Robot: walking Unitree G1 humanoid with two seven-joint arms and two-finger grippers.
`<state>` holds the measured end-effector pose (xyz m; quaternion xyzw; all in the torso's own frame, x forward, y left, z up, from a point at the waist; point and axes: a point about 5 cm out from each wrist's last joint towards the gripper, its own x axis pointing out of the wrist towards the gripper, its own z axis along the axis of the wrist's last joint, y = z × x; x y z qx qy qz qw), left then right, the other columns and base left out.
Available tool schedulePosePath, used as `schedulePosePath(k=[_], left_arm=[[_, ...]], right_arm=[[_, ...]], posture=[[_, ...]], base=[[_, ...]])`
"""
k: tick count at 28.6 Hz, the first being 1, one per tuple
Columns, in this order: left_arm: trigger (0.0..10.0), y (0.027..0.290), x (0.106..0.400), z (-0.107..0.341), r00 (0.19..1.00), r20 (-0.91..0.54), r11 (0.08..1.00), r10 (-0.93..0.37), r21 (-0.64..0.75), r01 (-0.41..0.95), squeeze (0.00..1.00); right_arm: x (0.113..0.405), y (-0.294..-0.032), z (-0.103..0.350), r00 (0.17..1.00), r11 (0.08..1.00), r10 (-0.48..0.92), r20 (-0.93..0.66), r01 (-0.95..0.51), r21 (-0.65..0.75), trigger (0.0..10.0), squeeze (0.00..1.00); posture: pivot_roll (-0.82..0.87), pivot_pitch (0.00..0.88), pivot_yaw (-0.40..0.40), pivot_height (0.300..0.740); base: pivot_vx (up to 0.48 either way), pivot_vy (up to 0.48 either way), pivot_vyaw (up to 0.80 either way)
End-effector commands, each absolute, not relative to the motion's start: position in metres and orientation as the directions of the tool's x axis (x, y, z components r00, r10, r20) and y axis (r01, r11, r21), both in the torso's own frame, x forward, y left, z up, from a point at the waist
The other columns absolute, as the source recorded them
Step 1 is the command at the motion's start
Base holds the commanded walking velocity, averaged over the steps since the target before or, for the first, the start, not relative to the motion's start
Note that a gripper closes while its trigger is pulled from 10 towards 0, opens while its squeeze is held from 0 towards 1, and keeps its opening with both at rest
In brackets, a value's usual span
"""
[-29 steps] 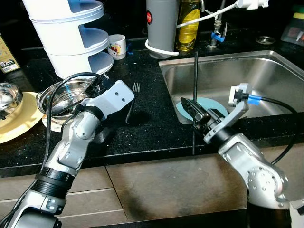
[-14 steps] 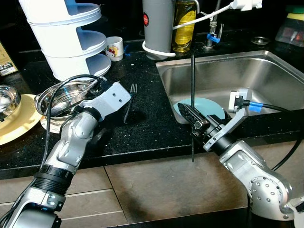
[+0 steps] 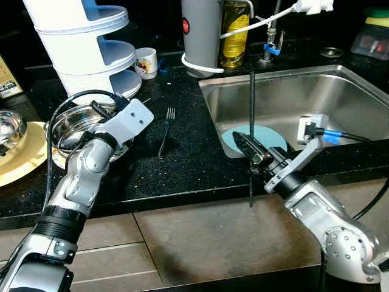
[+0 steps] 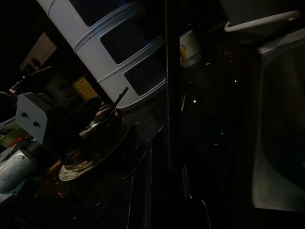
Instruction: Kitchen organization
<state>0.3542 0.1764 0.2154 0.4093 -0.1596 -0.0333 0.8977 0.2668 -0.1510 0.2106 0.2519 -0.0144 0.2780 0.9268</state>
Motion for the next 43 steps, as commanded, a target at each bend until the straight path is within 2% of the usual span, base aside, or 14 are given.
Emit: schedulePosePath(k=[1,5,9,10,17,30,31,42,43], left_arm=[[0.0,0.182,0.354,0.222,0.941,0.289,0.662,-0.176,0.742,-0.104,0.0],[0.0,0.18,0.353,0.228,0.931,0.319,0.674,-0.177,0.729,-0.122,0.0],[0.0,0.163,0.347,0.238,0.896,0.371,0.748,-0.246,0.66,-0.068,0.0],[10.0,0.158,0.346,0.239,0.892,0.367,0.756,-0.264,0.653,-0.044,1.0],[10.0,0.143,0.347,0.237,0.891,0.317,0.775,-0.325,0.629,0.059,1.0],[10.0,0.173,0.37,0.229,0.961,0.17,0.772,-0.218,0.633,0.063,1.0],[10.0,0.173,0.374,0.226,0.965,0.127,0.77,-0.229,0.63,0.1,0.0],[10.0,0.161,0.382,0.221,0.951,0.034,0.78,-0.306,0.582,0.23,0.0],[2.6,0.159,0.382,0.221,0.949,0.03,0.776,-0.315,0.583,0.24,0.0]], right_arm=[[0.27,-0.152,0.213,0.847,0.726,0.503,0.171,-0.522,0.449,10.0,0.0],[0.272,-0.152,0.214,0.846,0.725,0.504,0.174,-0.524,0.448,10.0,0.0],[0.274,-0.151,0.215,0.845,0.724,0.504,0.177,-0.526,0.446,10.0,0.0],[0.275,-0.151,0.215,0.845,0.724,0.505,0.177,-0.526,0.446,10.0,0.0],[0.276,-0.149,0.215,0.842,0.72,0.508,0.182,-0.531,0.447,10.0,0.0],[0.274,-0.151,0.216,0.846,0.725,0.501,0.181,-0.524,0.446,10.0,0.0],[0.273,-0.151,0.217,0.847,0.726,0.501,0.179,-0.524,0.445,10.0,0.0],[0.267,-0.155,0.216,0.857,0.741,0.488,0.164,-0.506,0.441,10.0,0.0],[0.266,-0.155,0.215,0.859,0.744,0.486,0.161,-0.503,0.44,10.0,0.0]], posture=[[-0.14,0.0,0.054,0.74],[-0.13,0.0,0.05,0.74],[-0.13,0.0,0.047,0.74],[-0.12,0.0,0.044,0.74],[-0.12,0.0,0.044,0.74],[-0.14,0.0,0.051,0.74],[-0.14,0.0,0.052,0.74],[-0.16,0.0,0.059,0.74],[-0.16,0.0,0.058,0.74]], base=[[0.0,0.0,0.0],[0.0,0.0,0.0],[0.0,0.0,0.0],[0.0,0.0,0.0],[0.0,0.0,0.0],[0.0,0.0,0.0],[0.0,0.0,0.0],[0.0,0.0,0.0],[0.0,0.0,0.0]])
